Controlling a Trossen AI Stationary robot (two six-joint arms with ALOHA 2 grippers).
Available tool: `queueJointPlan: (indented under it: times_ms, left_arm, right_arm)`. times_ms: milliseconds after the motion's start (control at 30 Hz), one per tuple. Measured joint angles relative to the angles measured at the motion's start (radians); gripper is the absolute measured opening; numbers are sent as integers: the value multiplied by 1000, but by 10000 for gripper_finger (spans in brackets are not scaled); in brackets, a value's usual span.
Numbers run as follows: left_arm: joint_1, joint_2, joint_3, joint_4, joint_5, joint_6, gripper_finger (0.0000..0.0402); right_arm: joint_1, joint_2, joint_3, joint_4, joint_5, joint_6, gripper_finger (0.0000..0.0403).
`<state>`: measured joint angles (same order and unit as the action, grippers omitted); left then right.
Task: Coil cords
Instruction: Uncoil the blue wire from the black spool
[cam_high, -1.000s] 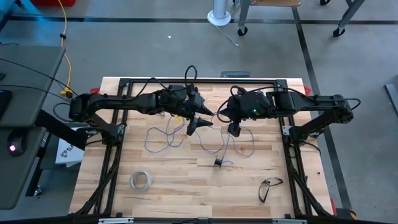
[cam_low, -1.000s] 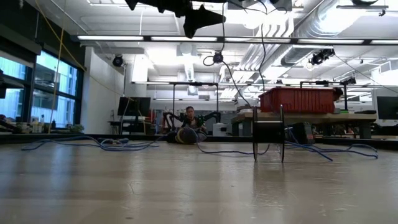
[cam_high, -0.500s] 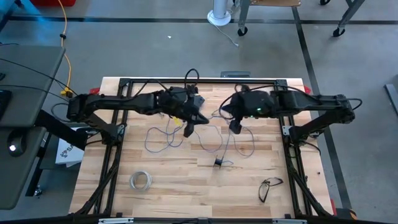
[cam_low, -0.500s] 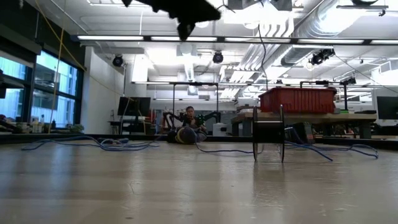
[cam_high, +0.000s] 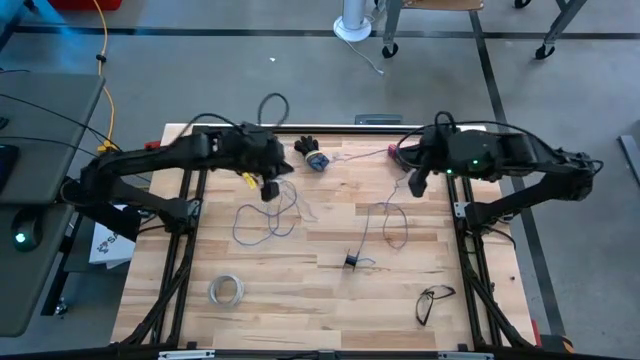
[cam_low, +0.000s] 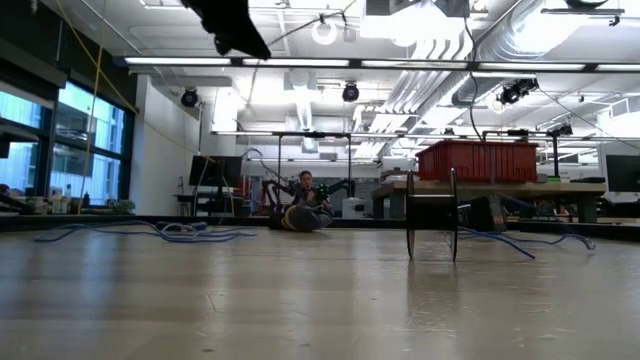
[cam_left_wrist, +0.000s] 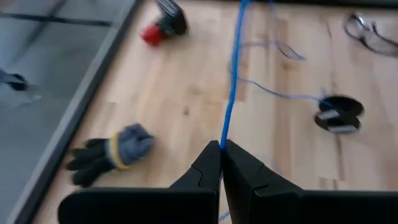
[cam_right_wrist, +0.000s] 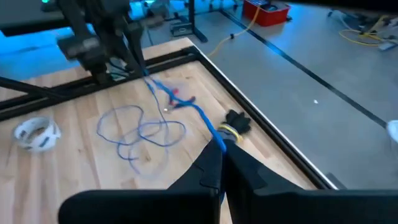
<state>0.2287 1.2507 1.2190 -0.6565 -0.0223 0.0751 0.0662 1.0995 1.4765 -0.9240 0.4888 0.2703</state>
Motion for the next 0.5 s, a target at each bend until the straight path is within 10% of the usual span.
queueJointPlan:
  times_ms: [500]
  left_arm:
    - [101, -177, 0, -145, -95, 15, 0]
  right_arm:
    - [0, -35, 1, -288, 42, 29, 0]
